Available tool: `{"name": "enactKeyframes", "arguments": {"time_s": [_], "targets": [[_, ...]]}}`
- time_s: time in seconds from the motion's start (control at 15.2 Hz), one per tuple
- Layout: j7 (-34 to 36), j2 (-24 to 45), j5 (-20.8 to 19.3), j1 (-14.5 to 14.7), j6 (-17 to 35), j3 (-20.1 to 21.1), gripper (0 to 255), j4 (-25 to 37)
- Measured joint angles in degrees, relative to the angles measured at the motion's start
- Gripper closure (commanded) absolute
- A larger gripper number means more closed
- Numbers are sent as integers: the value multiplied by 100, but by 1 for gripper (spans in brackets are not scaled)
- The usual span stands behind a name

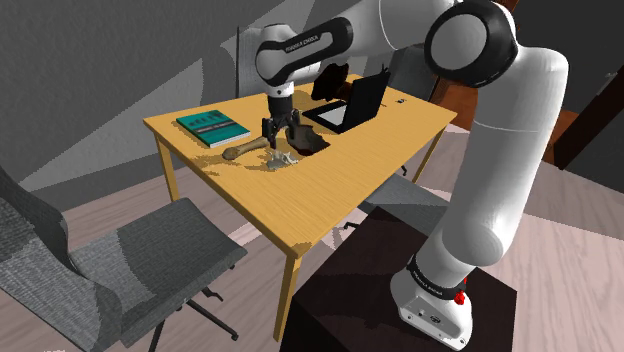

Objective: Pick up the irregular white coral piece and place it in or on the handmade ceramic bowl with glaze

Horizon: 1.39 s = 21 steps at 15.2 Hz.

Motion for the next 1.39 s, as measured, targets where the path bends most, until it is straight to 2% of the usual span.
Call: {"name": "enactKeyframes", "arguments": {"time_s": [0.4,0.46,0.92,1.32,1.39], "targets": [[-131,1340,14,-22,-139,12,0,1564],[-135,1452,15,-22,-119,13,0,1663],[-151,1655,10,-39,314,7,0,1437],[-152,1670,9,-40,358,6,0,1411],[-152,1670,9,-40,358,6,255,1411]]}}
